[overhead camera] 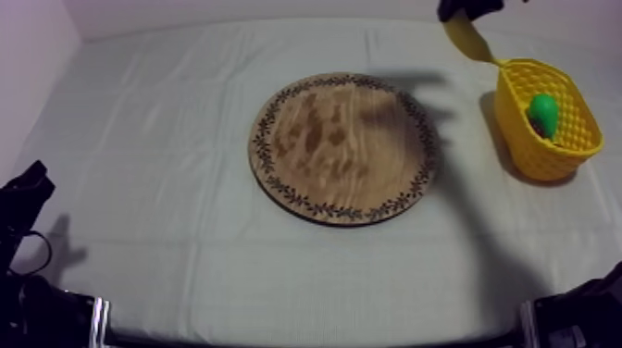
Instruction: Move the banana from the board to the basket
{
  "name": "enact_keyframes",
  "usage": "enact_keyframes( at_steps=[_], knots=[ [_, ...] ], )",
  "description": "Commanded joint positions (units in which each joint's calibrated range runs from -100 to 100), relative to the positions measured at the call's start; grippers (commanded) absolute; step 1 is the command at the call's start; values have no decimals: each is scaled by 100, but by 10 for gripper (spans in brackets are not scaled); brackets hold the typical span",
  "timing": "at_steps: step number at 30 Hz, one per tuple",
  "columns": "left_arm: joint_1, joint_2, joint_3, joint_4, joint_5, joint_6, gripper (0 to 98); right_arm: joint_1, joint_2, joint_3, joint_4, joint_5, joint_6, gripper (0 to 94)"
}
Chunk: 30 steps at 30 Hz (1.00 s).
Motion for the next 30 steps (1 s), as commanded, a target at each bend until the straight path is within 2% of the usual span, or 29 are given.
enact_keyframes(
  at_steps=[1, 10, 18, 24, 30],
  knots=[
    [-2, 2, -2, -6, -2, 0, 1, 311, -111, 209, 25, -37, 138, 168],
    [-2, 2, -2, -6, -2, 0, 1, 1189, -495, 561, 135, -142, 591, 168],
    [-2, 2, -2, -6, -2, 0, 1, 1746, -748, 1033, 279, -413, 893, 169],
    [-2, 2, -2, -6, -2, 0, 1, 2002, -847, 1354, 383, -626, 1032, 169],
    [-2, 2, -2, -6, -2, 0, 1, 2021, -770, 1455, 406, -791, 1028, 169]
  ],
)
